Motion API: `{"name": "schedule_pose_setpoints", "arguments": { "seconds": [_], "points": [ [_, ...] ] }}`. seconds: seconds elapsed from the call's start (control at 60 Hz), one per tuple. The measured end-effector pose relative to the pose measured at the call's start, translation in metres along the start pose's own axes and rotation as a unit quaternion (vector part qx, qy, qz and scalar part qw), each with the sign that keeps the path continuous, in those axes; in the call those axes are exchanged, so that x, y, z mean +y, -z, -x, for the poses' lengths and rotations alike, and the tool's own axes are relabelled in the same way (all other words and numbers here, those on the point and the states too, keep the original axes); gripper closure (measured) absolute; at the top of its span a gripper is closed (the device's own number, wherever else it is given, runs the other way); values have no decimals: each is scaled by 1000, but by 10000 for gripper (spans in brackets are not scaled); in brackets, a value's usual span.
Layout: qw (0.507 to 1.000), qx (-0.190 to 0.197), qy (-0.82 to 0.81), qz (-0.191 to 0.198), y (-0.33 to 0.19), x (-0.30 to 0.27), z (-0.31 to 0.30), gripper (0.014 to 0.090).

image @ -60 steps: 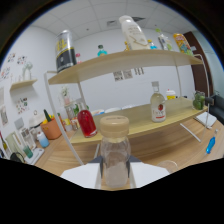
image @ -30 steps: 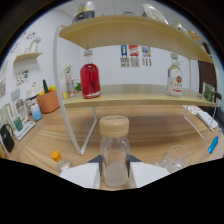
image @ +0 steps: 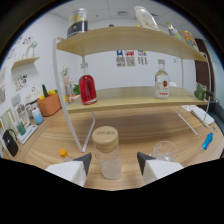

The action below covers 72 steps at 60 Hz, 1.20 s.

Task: Make me a cup of Mount Fuji.

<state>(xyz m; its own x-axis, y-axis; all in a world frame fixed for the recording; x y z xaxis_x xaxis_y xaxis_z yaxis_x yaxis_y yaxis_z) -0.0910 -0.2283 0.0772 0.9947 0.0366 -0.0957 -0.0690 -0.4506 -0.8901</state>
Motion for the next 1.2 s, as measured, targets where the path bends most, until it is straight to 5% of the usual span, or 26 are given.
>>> {"name": "schedule_pose_setpoints", "arguments": {
  "seconds": [0.2,0.417,0.483,0.5,0.517,0.7,1.0,1.2],
  "points": [
    [1000,2,-15,-27,58,-44,-23,184],
    [997,68,-14,16,93,-66,-92,197],
    [997,79,-8,18,104,-96,-101,192],
    [997,80,-6,13,107,-106,-102,249],
    [997,80,-5,7,109,-117,-103,192],
    [997,77,-2,-32,127,-234,-96,194],
    [994,55,14,-96,89,-349,-91,195],
    [990,36,34,-132,37,-357,-92,379]
  ]
}}
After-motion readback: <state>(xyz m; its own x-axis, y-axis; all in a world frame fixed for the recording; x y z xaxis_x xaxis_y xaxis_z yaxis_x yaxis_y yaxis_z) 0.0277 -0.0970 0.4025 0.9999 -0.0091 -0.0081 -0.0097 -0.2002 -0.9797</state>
